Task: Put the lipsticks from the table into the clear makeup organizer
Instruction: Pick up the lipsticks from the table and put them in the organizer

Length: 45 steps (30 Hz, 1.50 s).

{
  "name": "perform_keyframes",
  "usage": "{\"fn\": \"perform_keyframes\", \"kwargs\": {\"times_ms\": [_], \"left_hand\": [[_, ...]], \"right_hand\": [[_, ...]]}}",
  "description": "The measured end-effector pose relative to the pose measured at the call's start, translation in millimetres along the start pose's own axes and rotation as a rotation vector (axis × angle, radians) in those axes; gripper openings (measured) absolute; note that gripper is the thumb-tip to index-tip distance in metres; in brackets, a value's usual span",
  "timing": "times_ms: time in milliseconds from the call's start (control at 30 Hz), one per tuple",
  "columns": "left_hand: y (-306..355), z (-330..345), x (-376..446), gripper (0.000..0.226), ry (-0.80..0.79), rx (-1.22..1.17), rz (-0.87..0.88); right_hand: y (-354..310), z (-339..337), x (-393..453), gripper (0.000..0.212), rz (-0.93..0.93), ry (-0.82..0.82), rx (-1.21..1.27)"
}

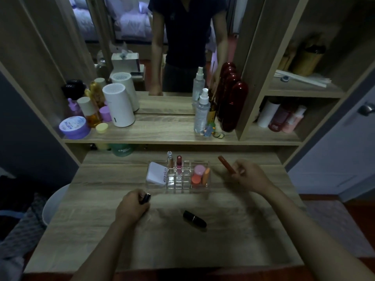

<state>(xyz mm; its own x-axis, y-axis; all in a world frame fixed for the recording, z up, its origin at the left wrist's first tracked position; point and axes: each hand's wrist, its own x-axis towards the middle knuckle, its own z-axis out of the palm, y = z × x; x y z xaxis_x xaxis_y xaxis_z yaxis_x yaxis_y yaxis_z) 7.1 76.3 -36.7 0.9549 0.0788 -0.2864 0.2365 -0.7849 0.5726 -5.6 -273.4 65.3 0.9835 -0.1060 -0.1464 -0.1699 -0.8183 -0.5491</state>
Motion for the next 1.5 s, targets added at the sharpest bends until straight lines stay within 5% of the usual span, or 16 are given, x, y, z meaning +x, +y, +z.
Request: {"fn": "perform_keyframes", "kwargs": {"times_ms": [133,367,700,1067,1500], "left_hand": [[5,2,-1,0.022,-0.016,0.008,0.049],[4,4,-1,0.020,-0.020,0.025,0.084],[3,4,1,0.023,-0.011,0.012,0.110],[2,6,4,0.029,-0.010,0.036,0.098],[1,2,1,0.020,-0.017,-0.103,0.173]], "right_hand": [[-28,-11,4,0.040,-0.167,0.054,0.024],[-51,-9,20,0.021,-0.284,0.041,-0.018],[-69,26,40,0.014,-0.163,0.054,-0.177],[-95,64,43,0.022,-0.109,0.104,0.229],[-103,114,65,0.018,0.103,0.220,0.253]]}}
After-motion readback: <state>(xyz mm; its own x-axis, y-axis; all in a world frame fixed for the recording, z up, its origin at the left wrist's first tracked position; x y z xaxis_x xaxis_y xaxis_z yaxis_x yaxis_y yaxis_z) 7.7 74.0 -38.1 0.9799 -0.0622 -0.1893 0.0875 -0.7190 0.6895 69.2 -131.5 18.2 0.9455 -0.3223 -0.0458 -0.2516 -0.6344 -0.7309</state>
